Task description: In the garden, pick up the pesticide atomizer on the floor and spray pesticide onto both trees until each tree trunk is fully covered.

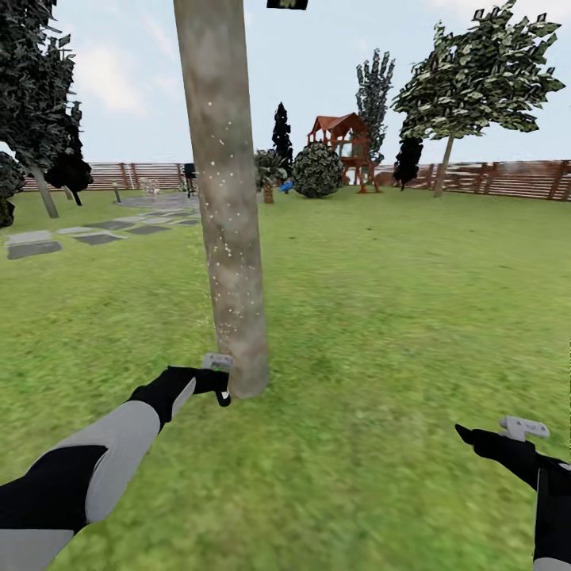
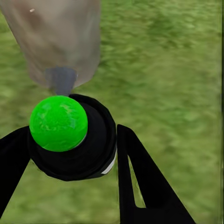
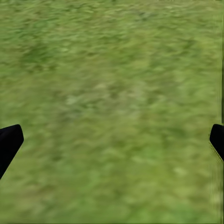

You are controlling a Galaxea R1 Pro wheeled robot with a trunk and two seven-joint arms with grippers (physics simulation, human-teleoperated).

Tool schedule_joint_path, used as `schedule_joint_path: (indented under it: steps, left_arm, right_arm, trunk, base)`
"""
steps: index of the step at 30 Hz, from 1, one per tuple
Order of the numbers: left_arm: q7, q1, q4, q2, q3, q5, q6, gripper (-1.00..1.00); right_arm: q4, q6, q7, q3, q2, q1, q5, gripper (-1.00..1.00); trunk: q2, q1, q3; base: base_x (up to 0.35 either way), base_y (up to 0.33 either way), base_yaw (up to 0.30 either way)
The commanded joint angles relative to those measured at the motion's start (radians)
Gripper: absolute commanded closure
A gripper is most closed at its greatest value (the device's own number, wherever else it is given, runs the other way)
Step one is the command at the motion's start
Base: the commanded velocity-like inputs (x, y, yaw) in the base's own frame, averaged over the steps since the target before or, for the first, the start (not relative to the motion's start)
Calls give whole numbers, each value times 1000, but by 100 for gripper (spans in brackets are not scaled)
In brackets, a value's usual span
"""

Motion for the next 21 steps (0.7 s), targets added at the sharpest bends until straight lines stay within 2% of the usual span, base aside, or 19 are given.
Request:
schedule_joint_path:
  steps: [1,13,21]
  left_arm:
    - [0,1,0,0,0,0,0,100]
    - [1,1,0,-1,0,2,-1,100]
    - [1,1,0,-1,0,3,-3,100]
  right_arm:
    - [1,0,0,0,0,0,0,-100]
    - [1,0,2,0,-1,0,-1,-100]
    - [3,0,0,0,1,0,-1,-100]
  trunk:
    - [0,0,0]
    - [0,0,0]
    - [0,0,-4]
  base:
    - [0,-304,17]
    - [0,-310,12]
    - [71,-311,248]
